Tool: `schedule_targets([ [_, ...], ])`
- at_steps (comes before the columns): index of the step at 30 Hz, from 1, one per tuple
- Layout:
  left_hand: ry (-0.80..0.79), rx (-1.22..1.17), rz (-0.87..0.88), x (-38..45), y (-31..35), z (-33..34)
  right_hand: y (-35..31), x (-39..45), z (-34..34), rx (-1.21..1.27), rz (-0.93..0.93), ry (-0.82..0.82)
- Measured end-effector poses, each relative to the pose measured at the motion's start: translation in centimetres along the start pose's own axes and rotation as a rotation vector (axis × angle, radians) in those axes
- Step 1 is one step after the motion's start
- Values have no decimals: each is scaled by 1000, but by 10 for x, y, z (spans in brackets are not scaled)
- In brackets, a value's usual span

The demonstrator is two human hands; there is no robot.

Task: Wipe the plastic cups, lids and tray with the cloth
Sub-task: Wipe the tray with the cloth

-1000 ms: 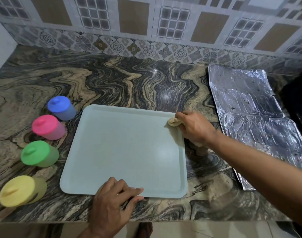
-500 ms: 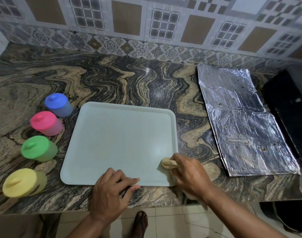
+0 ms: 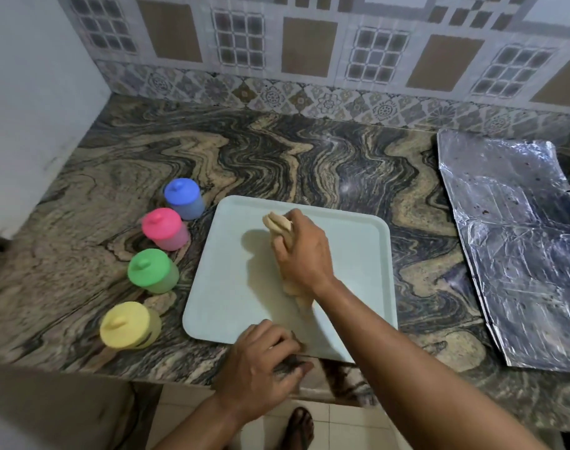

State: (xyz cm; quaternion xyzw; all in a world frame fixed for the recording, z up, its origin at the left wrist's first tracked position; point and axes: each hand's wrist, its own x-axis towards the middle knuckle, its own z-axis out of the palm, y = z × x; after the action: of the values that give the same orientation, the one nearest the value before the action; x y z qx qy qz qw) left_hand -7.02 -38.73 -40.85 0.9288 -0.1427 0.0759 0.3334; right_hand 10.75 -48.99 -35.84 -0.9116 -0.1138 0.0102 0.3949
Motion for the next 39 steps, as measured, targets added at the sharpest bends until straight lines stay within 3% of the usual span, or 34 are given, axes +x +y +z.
schedule_targets([
  [5,61,52,-86,-20,-33,-22,-48,63,90,-209,-196,-98],
  [8,64,76,-78,-21,-37,-22,-43,70,102,-362,-249,-102],
  [16,67,67,-76,-22,-36,-20,49,52,-5,-596,-176,-59],
  [23,66,64,-79,-22,-37,-20,107,14,-80,-781,27,20],
  [26,62,61,-78,-22,-37,-20,111,1,-96,-762,120,25],
  [33,77,64,-101,-20,-36,-20,121,-80,-131,-526,285,268],
  [39,90,49,-121,-19,-32,-20,139,-127,-126,-455,380,219],
])
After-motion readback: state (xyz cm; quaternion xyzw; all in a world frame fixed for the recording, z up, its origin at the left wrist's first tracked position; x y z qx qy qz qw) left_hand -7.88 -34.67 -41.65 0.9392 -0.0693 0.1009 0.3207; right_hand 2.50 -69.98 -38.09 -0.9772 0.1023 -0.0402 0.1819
